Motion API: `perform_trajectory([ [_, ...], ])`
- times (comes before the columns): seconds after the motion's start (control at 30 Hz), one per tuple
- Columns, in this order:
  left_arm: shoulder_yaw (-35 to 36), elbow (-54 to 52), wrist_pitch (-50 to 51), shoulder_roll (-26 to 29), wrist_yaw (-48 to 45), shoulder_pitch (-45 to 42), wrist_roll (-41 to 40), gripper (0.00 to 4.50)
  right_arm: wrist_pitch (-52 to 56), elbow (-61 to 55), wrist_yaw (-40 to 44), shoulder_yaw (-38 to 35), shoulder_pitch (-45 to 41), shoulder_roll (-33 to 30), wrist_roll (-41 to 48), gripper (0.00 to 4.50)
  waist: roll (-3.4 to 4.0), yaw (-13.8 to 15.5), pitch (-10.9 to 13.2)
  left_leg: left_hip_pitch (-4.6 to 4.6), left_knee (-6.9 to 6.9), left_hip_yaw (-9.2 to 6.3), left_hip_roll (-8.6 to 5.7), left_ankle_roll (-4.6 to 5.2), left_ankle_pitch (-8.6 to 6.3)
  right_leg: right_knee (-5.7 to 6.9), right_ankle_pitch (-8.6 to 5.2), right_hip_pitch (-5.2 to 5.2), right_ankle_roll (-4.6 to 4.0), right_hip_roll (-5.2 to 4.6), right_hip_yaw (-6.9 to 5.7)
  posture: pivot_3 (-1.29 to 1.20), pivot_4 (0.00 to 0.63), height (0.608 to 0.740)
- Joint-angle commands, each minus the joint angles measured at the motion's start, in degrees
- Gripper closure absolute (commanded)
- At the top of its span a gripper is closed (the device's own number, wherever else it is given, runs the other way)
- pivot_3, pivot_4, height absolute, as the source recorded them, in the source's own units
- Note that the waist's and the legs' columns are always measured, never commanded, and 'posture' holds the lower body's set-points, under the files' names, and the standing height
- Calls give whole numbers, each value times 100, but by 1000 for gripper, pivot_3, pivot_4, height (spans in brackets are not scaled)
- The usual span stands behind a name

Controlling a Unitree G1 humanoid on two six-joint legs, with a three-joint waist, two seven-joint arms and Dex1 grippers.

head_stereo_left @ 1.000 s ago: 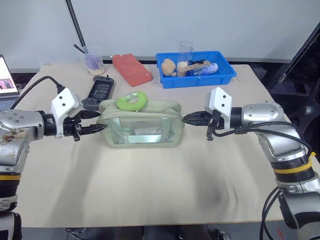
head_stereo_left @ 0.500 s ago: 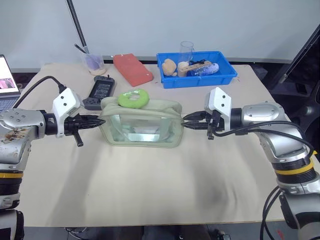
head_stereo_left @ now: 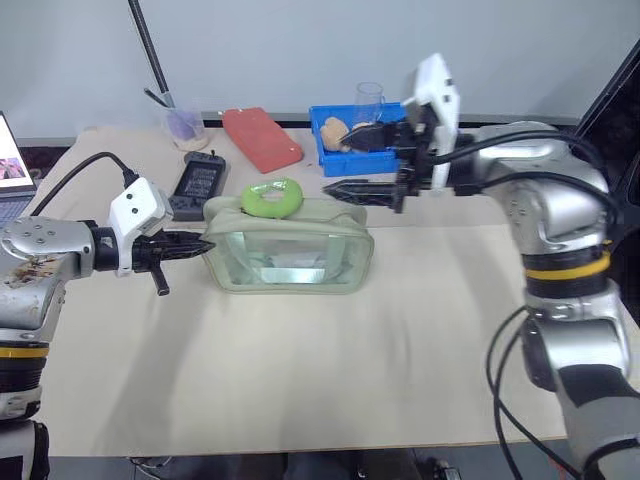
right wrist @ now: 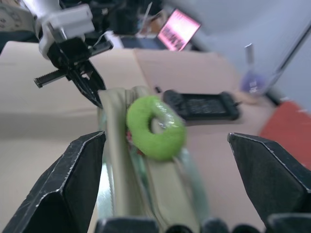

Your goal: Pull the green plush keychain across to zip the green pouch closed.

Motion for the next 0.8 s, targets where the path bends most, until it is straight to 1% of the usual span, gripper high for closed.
perform_trajectory([
  [0.03,53,-147,43,25,-3,-22,-37,4500,-264,835,-350,35,-589,392,-321,16,1,16,0,-2,0,0,0,0,0,2,0,-4,0,0,0,0,150,740],
  [0.13,54,-172,55,6,2,-26,-35,4500,-201,1542,-645,-50,-969,879,-382,16,1,30,0,-25,0,0,0,0,1,12,2,-32,-3,0,0,0,150,740],
  [0.2,49,-202,66,-10,9,-26,-35,4500,-191,1861,-696,-13,-1109,1078,-449,16,1,31,0,-36,0,0,1,0,1,14,4,-44,-6,1,-1,0,150,740],
  [0.37,137,-315,106,9,23,115,-74,4500,-242,2116,-428,272,-1093,1160,-720,16,1,43,0,-43,0,0,-4,0,0,12,5,-45,-5,-4,-2,0,150,740],
  [0.47,173,-362,120,11,40,186,-84,4500,-354,2266,-376,316,-1064,1196,-865,16,1,33,0,-42,0,0,-5,0,0,13,5,-46,-4,-4,-2,0,150,740],
  [0.57,174,-402,153,-4,71,196,-96,4500,-563,2423,-351,300,-1074,1214,-967,828,1,30,0,-40,0,-1,-1,0,0,15,5,-47,-5,0,-3,0,150,740],
  [0.8,181,-432,130,-4,116,278,-102,4500,-507,2348,-158,261,-1011,1173,-940,3182,1,30,0,-41,0,-1,-2,0,0,15,6,-46,-5,-1,-3,0,150,740],
])
